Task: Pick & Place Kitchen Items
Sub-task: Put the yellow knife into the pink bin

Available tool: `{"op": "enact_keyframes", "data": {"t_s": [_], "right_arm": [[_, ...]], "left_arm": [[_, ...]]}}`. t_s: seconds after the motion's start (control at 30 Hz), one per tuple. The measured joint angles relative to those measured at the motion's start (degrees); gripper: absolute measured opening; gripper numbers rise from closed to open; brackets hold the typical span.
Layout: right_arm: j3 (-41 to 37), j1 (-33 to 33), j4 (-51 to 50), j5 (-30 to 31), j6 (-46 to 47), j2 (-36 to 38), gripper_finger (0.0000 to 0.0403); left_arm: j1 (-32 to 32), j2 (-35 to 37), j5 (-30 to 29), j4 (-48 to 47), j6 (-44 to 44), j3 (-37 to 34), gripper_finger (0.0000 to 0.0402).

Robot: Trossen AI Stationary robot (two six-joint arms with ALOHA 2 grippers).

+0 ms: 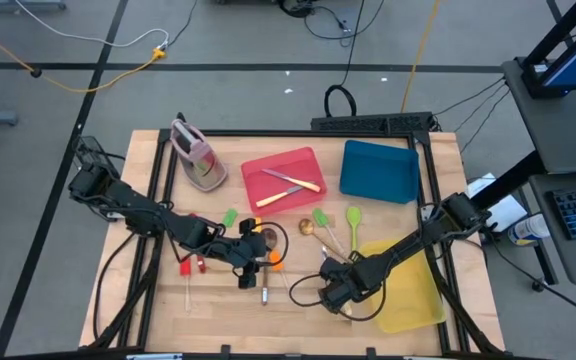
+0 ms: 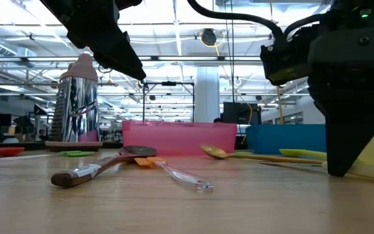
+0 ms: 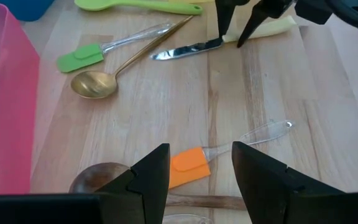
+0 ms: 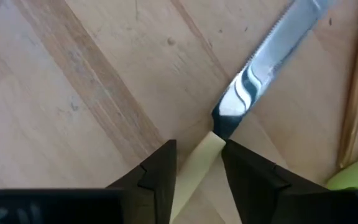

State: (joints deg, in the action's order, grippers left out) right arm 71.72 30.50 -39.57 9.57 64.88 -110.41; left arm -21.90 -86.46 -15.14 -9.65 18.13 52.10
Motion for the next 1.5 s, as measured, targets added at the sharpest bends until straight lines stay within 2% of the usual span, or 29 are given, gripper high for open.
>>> {"op": "enact_keyframes", "data": {"t_s": [0.13, 0.33, 0.6, 0.8, 0.9, 1.0, 1.23, 1.33, 1.5], "right_arm": [[-0.1, 0.0, -1.5, 2.2, -0.9, -0.1, 0.0086], [-0.1, 0.0, -2.3, 0.9, -1.4, -0.2, 0.0027], [-0.5, -0.1, 2.2, 0.9, -2.0, 1.4, 0.0027], [-0.4, -0.3, 7.5, 5.2, -4.9, 4.5, 0.0028], [-0.4, -0.7, 9.1, 5.5, -7.5, 5.4, 0.0028], [-0.4, -1.6, 9.7, 5.9, -10.7, 6.3, 0.0028], [-0.3, -5.0, 8.1, 11.1, -19.4, 7.6, 0.0029], [-0.3, -7.7, 6.5, 14.2, -23.0, 7.8, 0.0029], [-0.3, -12.7, 7.7, 15.0, -32.7, 7.7, 0.0030]], "left_arm": [[0.0, 0.0, 0.0, 0.0, 0.0, 0.0, 0.0179], [0.0, 0.0, 0.0, 0.0, 0.0, 0.0, 0.0179], [0.0, 0.0, 0.0, 0.0, 0.0, 0.0, 0.0179], [0.0, 0.0, 0.0, 0.0, 0.0, 0.0, 0.0179], [0.0, 0.0, 0.0, 0.0, 0.0, 0.0, 0.0179], [0.0, 0.0, 0.0, 0.0, 0.4, 0.0, 0.0179], [0.0, 0.0, 0.0, 0.2, 1.5, 0.0, 0.0179], [0.0, 0.0, 0.0, 0.1, 1.6, 0.0, 0.0179], [0.0, 0.0, -0.4, 0.1, 3.5, 0.0, 0.0179]]}}
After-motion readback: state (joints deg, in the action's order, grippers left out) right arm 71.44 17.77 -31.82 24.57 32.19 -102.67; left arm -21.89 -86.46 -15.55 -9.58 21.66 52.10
